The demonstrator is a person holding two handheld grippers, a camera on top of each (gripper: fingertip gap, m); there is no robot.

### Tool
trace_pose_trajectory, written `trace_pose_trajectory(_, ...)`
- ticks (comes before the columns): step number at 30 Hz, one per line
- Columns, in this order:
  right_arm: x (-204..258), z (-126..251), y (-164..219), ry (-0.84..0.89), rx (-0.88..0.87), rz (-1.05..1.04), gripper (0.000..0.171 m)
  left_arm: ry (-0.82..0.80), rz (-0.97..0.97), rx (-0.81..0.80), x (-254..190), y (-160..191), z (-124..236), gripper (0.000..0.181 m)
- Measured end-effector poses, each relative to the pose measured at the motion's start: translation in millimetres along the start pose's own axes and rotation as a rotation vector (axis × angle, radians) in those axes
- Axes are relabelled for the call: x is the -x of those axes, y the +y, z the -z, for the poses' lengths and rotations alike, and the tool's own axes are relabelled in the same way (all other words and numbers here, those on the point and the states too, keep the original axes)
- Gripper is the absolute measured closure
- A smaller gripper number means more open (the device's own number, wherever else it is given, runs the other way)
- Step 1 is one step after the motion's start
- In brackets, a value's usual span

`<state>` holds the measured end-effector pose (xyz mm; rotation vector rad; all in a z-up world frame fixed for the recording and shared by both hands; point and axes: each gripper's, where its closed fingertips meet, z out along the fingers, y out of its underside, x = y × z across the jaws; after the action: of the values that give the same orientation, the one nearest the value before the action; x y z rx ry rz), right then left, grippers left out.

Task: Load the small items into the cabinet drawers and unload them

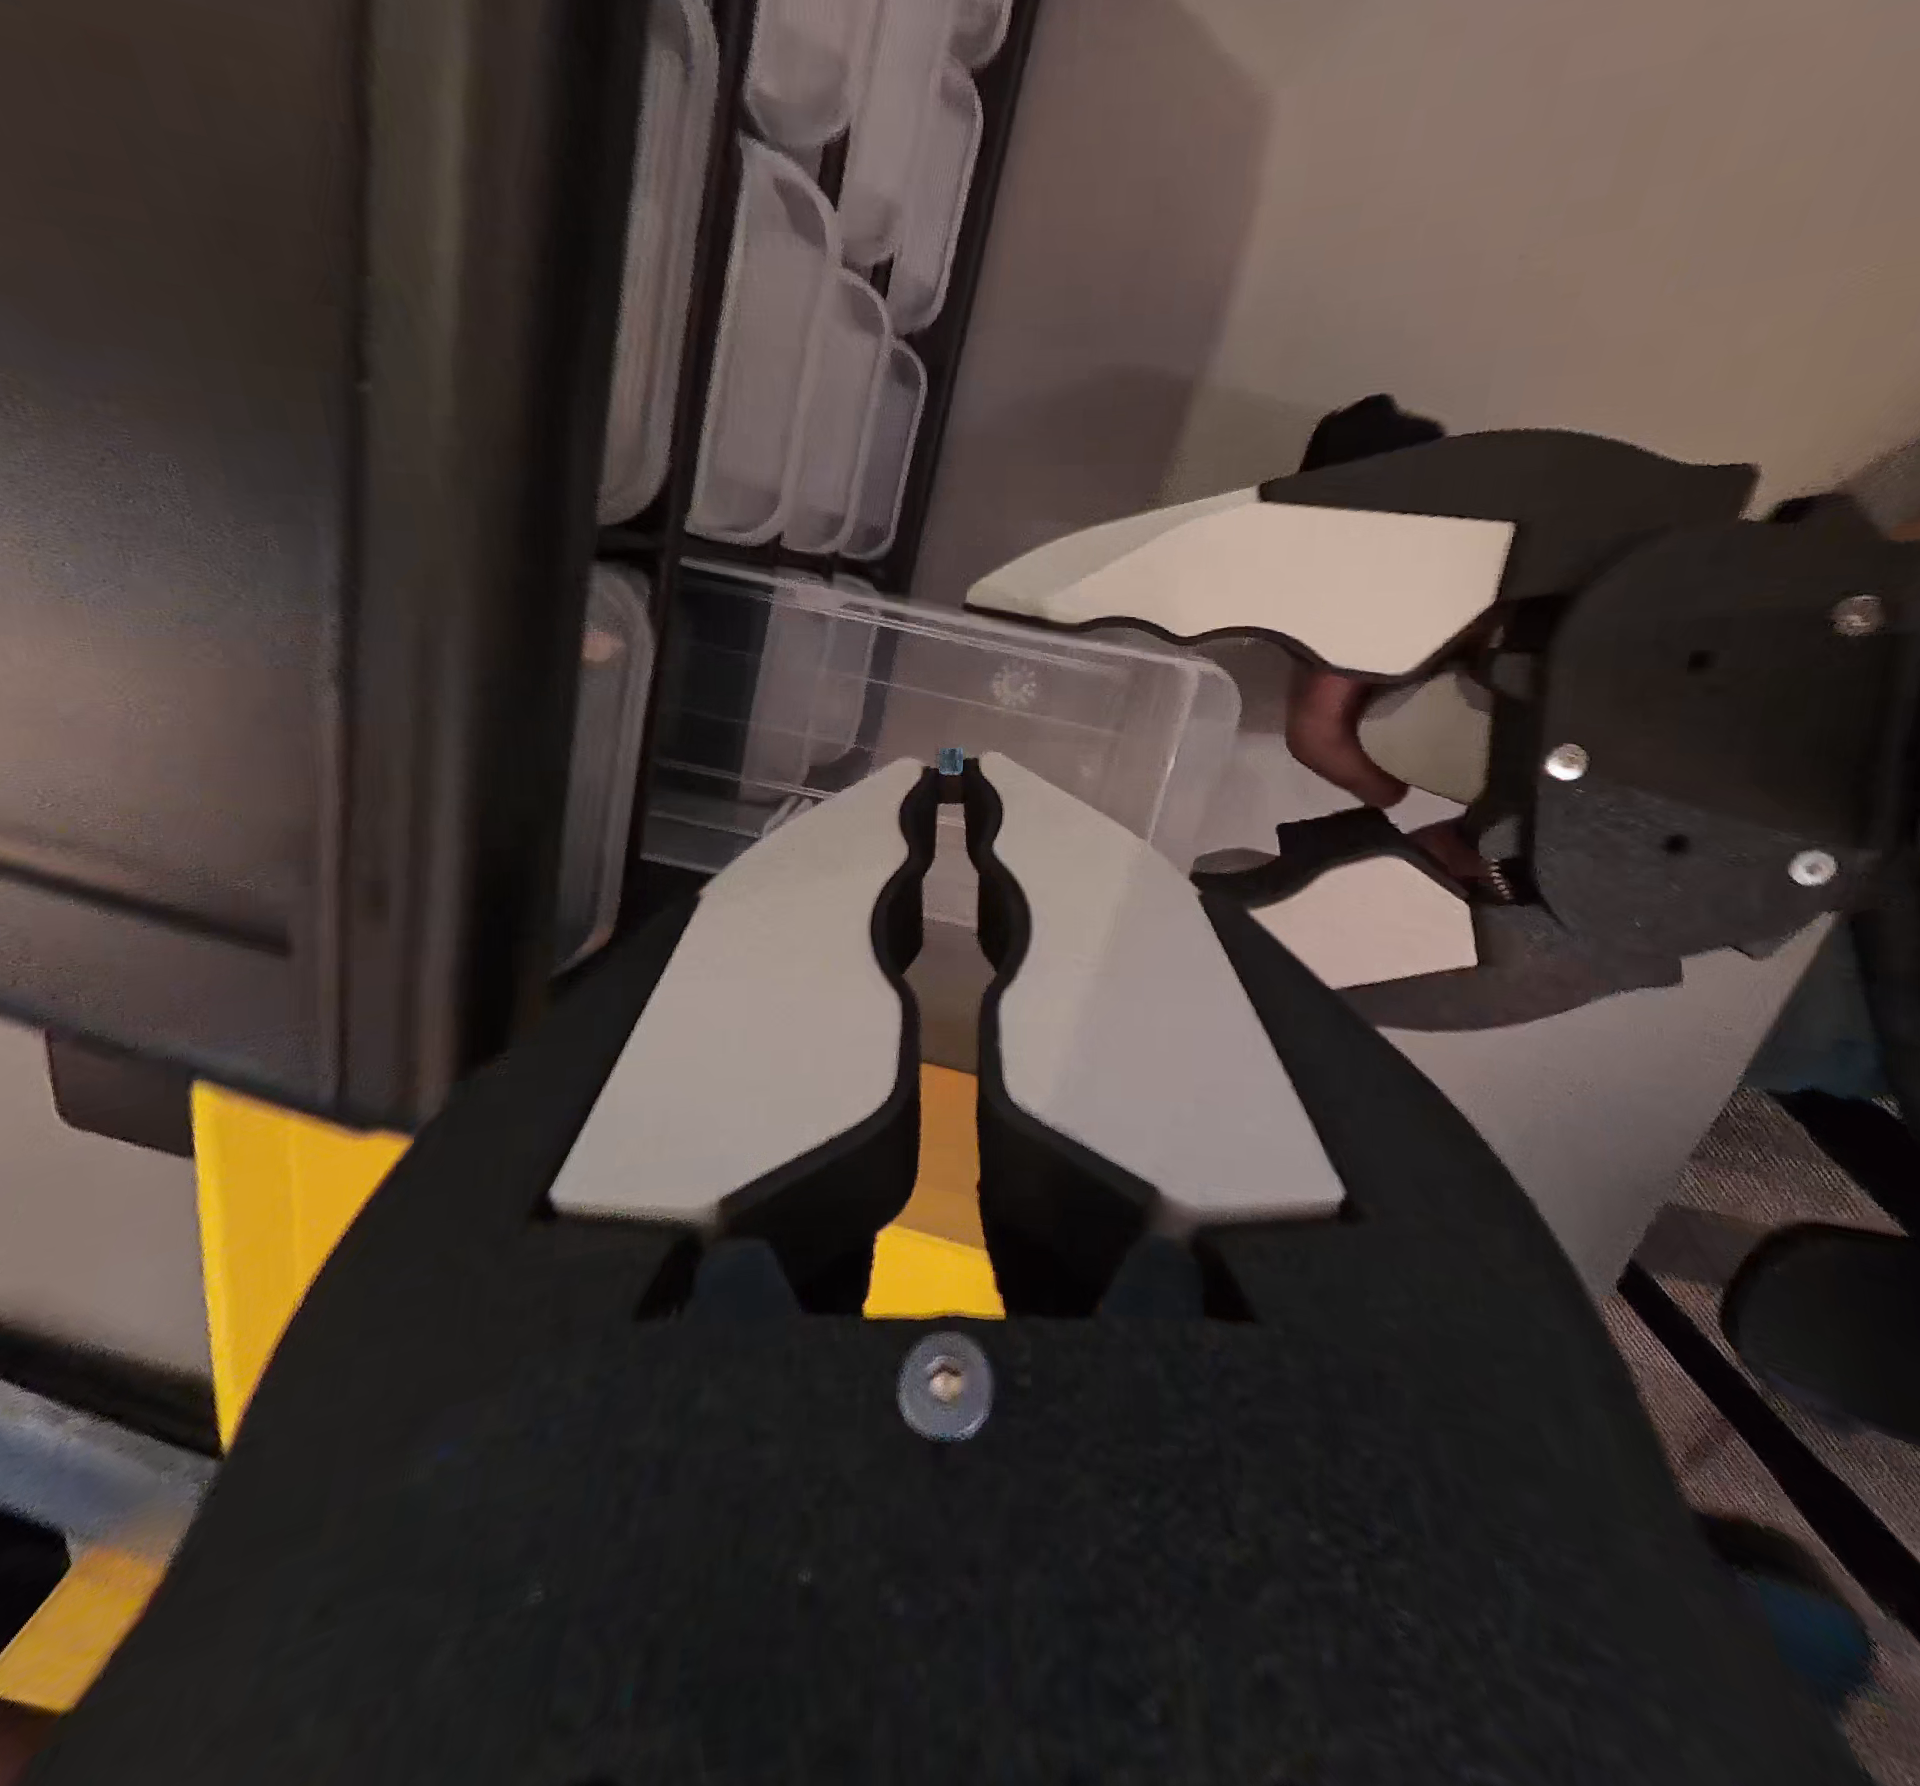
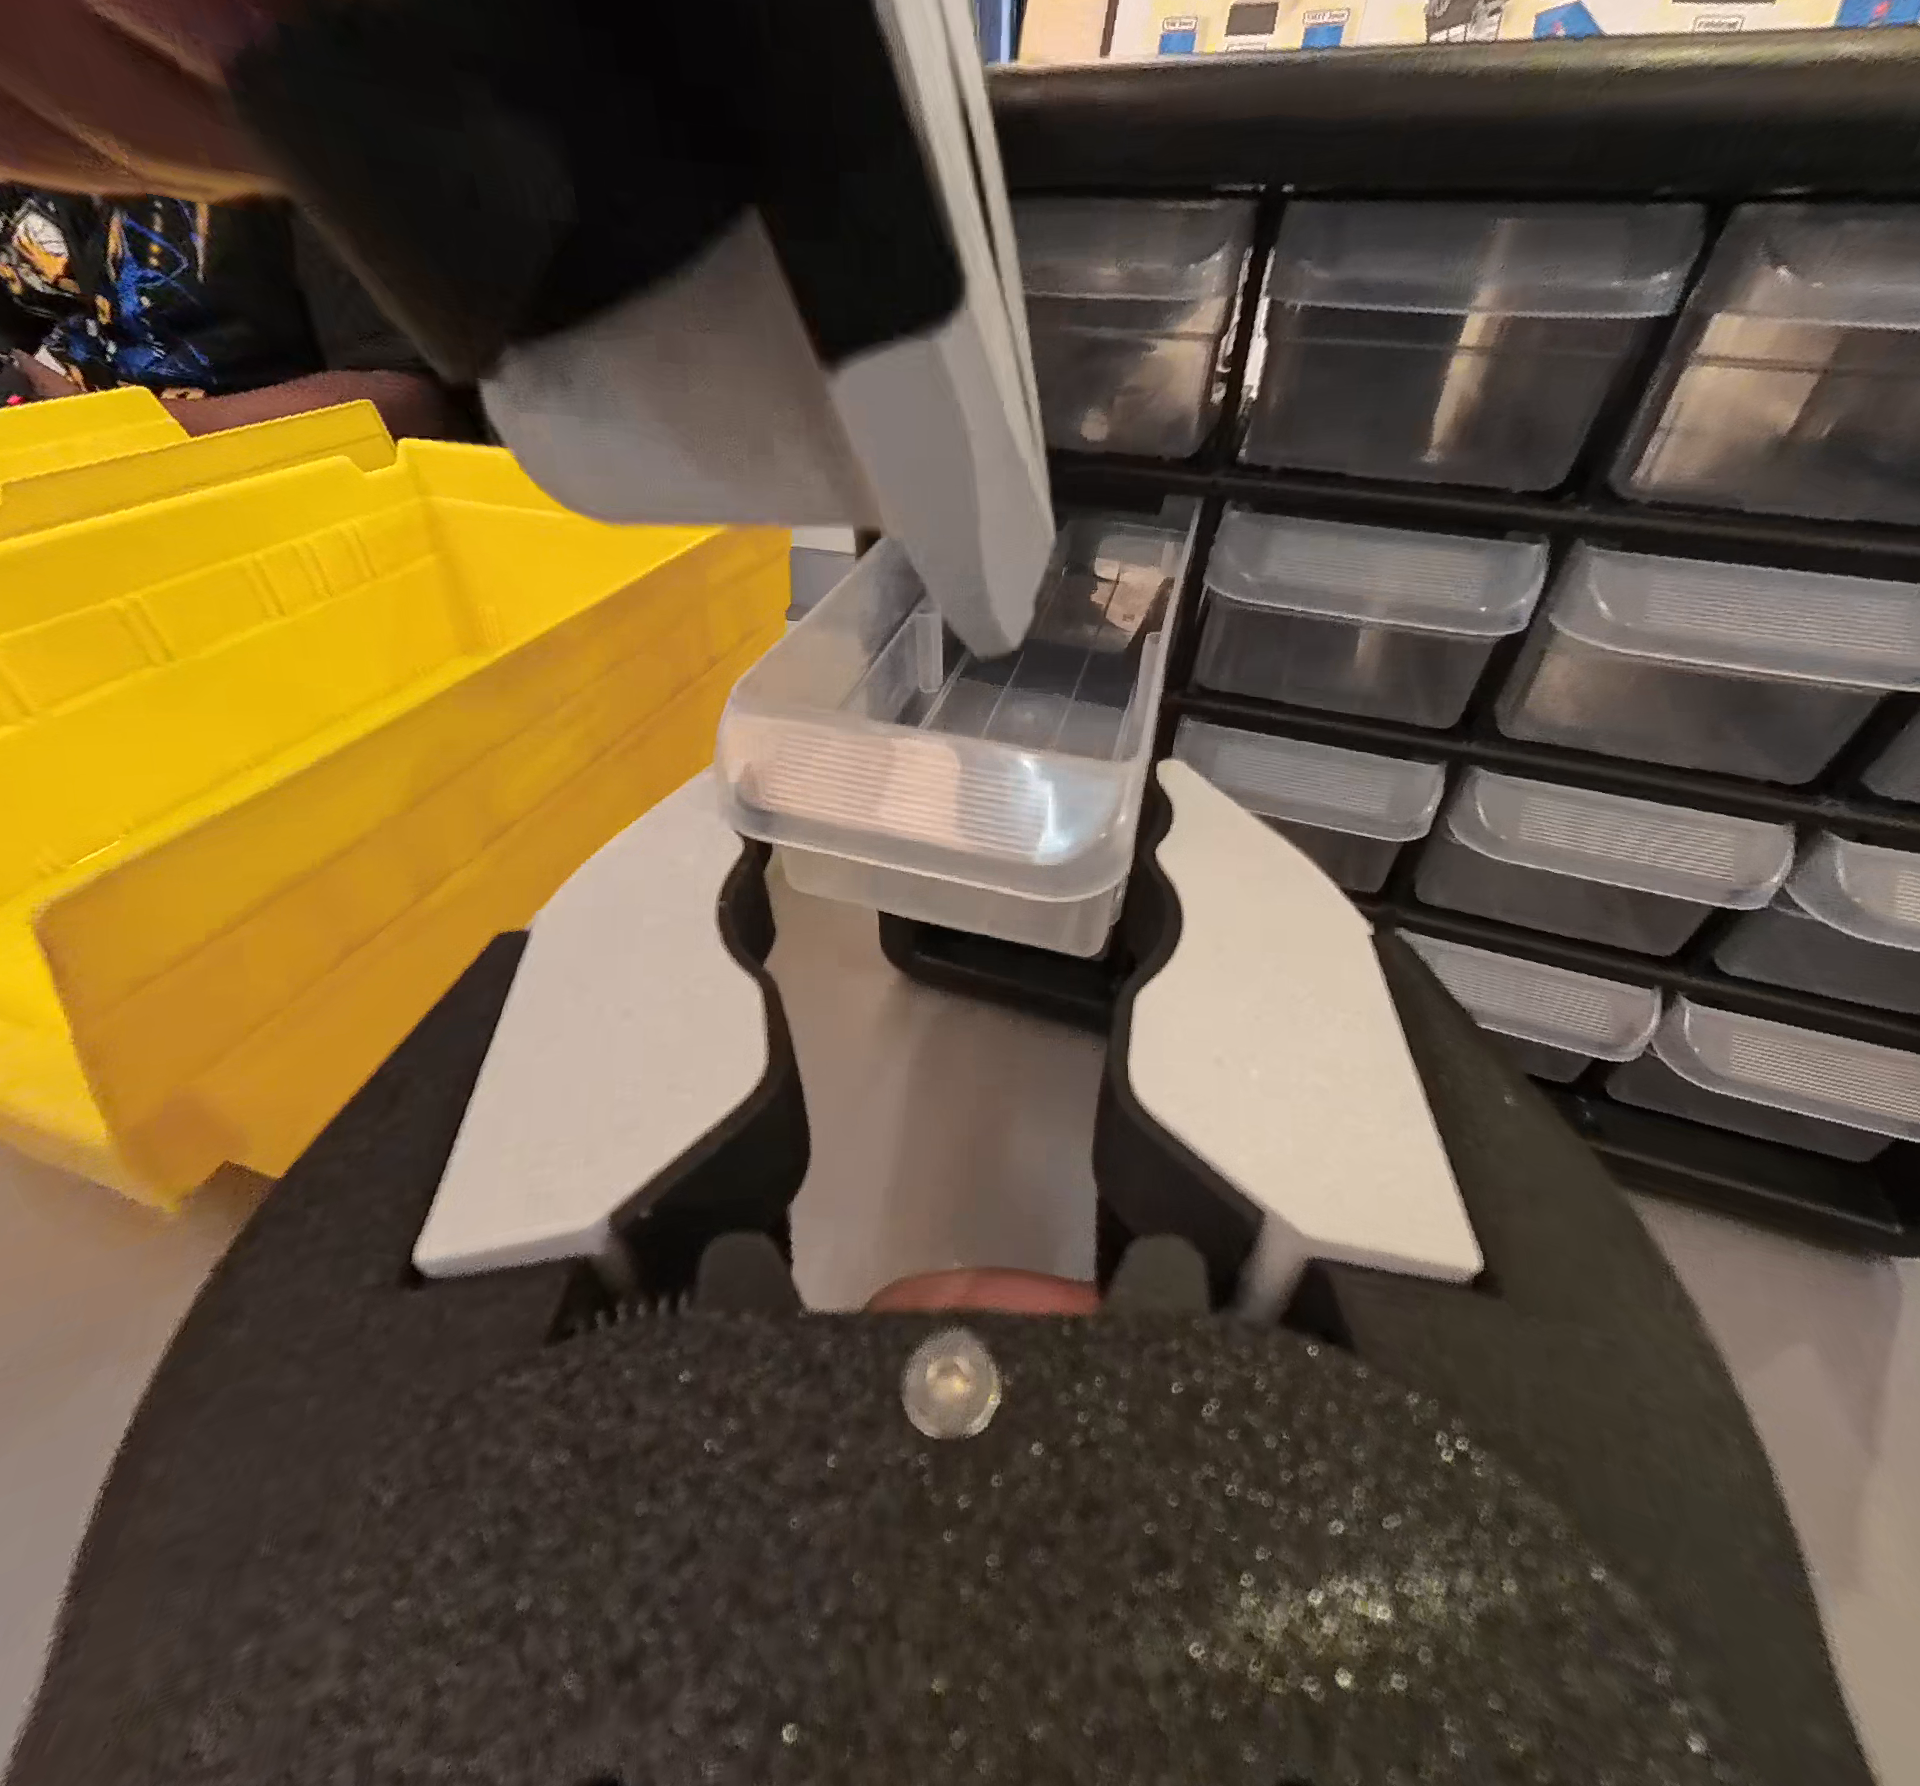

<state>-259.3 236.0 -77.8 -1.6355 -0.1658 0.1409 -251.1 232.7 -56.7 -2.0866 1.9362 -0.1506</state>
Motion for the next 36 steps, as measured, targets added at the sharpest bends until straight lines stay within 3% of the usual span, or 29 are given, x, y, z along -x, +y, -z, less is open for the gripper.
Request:
trace_pose_trajectory(7, 2.5, 5.5, 1.9, 0.001, 0.007, 0.002, 0.104, -0.013, 0.001, 0.189, -3.2, 8.5, -24.5, 0.177)
trace_pose_trajectory(17, 2.8, 6.2, 2.6, 0.003, 0.013, 0.001, 0.104, -0.01, -0.037, 0.446, -3.9, 16.7, -29.7, 0.177)
trace_pose_trajectory(23, 2.3, 6.0, 2.8, 0.002, 0.013, 0.001, 0.104, -0.015, -0.05, 0.504, -3.8, 13.4, -30.4, 0.177)
trace_pose_trajectory(32, 2.1, 5.8, 2.6, 0.001, 0.014, 0.006, 0.104, -0.078, -0.044, 0.452, 0.0, 16.6, -21.5, 0.157)
trace_pose_trajectory(36, 2.0, 5.7, 2.6, 0.001, 0.014, 0.008, 0.104, -0.084, 0.034, 0.24, 3.2, 5.2, 9.7, 0.158)
